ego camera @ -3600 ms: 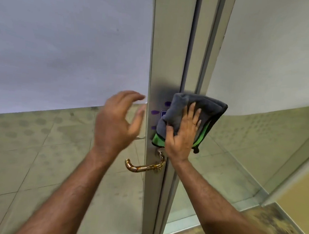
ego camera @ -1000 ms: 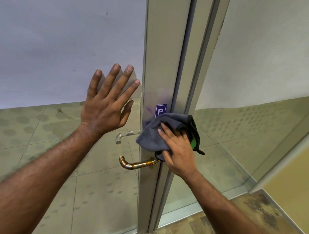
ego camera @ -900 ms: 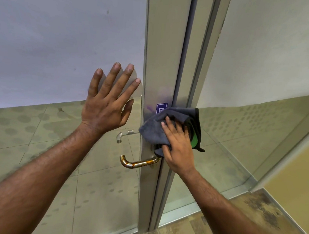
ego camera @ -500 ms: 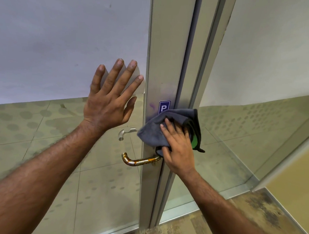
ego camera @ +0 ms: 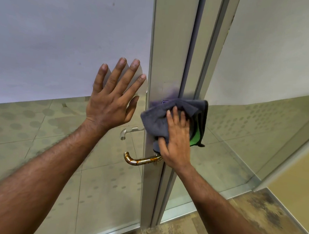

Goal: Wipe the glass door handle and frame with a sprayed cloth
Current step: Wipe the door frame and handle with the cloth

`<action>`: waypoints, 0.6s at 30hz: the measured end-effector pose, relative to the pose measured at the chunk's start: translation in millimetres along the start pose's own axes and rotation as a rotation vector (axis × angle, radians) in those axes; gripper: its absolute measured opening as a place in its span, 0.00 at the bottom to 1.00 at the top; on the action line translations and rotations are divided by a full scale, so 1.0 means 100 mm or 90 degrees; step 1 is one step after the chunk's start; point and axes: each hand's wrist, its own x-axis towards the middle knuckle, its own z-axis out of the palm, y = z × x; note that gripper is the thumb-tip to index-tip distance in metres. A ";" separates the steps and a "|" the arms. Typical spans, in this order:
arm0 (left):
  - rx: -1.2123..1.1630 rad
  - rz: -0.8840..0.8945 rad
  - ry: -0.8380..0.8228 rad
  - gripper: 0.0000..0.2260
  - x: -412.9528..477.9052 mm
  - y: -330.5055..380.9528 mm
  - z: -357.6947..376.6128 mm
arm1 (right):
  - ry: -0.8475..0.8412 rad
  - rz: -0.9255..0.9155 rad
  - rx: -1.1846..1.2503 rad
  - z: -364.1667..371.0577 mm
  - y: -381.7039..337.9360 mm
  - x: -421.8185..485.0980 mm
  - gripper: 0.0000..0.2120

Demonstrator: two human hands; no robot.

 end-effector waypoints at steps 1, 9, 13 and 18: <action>-0.002 0.001 0.001 0.28 0.00 0.00 -0.01 | 0.020 -0.008 -0.022 0.00 -0.06 0.11 0.40; -0.007 0.005 0.008 0.29 -0.01 -0.03 0.00 | 0.077 -0.041 -0.128 0.12 -0.28 0.44 0.42; -0.006 0.005 0.007 0.28 -0.02 -0.01 0.01 | 0.063 -0.125 -0.053 0.07 0.03 0.10 0.36; -0.002 0.006 -0.004 0.28 -0.01 -0.02 0.01 | 0.071 -0.059 0.001 -0.05 0.11 0.10 0.37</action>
